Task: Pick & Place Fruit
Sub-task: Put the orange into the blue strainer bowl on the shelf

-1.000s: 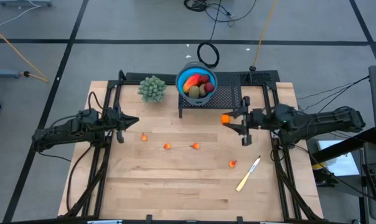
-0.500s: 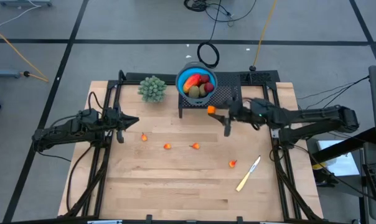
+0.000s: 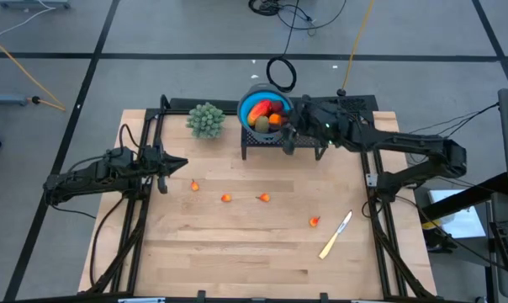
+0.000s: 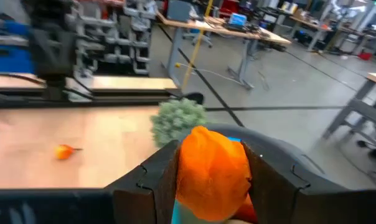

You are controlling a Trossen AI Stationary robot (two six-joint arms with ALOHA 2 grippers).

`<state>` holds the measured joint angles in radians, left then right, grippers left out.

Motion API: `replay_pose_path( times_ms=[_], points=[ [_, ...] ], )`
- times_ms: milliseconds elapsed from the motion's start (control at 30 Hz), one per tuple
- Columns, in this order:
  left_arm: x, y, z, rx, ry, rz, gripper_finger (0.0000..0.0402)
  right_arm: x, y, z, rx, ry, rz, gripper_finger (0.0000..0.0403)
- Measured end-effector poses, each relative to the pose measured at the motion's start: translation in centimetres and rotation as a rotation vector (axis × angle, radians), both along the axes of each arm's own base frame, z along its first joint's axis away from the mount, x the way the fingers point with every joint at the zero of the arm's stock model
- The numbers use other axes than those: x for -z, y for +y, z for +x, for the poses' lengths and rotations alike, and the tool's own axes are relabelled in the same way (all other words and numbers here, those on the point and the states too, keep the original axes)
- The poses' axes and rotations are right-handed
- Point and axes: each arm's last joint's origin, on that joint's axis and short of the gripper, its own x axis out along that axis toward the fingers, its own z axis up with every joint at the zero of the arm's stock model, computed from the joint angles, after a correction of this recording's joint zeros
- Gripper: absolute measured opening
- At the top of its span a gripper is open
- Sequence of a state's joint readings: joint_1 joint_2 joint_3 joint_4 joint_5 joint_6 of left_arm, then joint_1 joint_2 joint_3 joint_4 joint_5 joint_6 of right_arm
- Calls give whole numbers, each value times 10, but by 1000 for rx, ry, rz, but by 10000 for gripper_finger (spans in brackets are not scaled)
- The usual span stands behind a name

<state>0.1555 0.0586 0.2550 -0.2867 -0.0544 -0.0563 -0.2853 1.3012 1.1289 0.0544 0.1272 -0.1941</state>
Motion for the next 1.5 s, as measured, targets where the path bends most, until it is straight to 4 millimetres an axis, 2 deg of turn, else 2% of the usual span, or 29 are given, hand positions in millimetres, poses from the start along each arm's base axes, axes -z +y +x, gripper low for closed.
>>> replay_pose_path(
  times_ms=[233, 500, 667, 1500],
  points=[
    [0, 0, 0, 1, 0, 0, 21, 10, -31, 16, 34, 72, -2, 155],
    [0, 0, 0, 0, 0, 1, 21, 25, -52, 23, 73, 146, 28, 155],
    [0, 0, 0, 1, 2, 8, 21, 33, -55, 23, 81, 200, 51, 155],
    [0, 0, 0, 0, 2, 9, 21, 38, -52, 22, 0, 245, 82, 155]
  ],
)
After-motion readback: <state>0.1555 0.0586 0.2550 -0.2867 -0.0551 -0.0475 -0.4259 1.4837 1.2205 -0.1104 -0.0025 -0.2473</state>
